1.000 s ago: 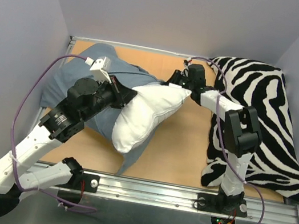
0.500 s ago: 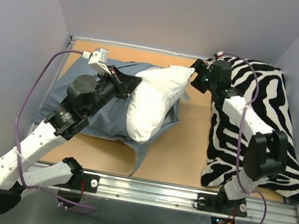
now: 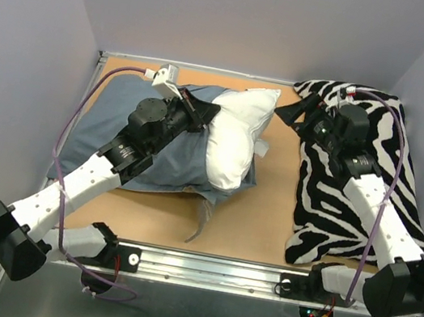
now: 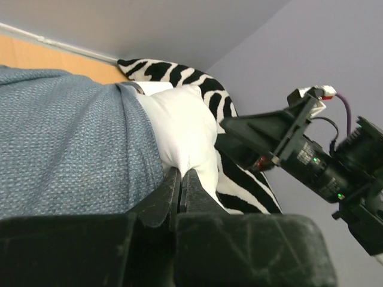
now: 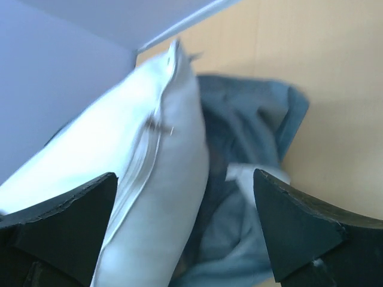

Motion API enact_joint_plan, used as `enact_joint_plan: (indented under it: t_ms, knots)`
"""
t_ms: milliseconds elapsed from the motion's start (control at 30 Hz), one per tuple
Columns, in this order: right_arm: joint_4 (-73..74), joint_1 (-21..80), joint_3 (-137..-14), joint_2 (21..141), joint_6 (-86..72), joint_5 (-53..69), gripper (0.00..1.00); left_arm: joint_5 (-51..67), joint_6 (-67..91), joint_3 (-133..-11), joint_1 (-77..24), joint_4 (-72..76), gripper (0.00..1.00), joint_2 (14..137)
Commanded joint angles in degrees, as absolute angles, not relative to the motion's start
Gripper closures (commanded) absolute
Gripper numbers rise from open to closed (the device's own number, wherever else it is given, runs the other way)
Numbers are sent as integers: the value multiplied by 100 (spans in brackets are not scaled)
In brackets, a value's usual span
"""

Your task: Remove the pillowcase from the pillow

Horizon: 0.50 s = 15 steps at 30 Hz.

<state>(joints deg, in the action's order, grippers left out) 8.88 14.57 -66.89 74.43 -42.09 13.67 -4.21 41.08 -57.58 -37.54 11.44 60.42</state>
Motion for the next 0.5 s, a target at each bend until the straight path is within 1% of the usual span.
enact_joint_plan:
  t_ms: [0, 133, 300, 467]
  knots:
    - [54, 1424, -5794, 6805, -4956, 2547, 0, -264, 4280, -5976, -3771, 2452, 100, 6099]
    - [-781, 1450, -5099, 6671, -5413, 3136, 0, -88, 4377, -6003, -3771, 2706, 100, 6397]
    - [-1790, 1564, -4597, 6522, -5958, 3374, 0, 167, 4430, -6222, -3797, 2751, 100, 6767]
    - [-2337, 1617, -4237, 6355, -6301, 3463, 0, 272, 4473, -6372, -3832, 2786, 100, 6978]
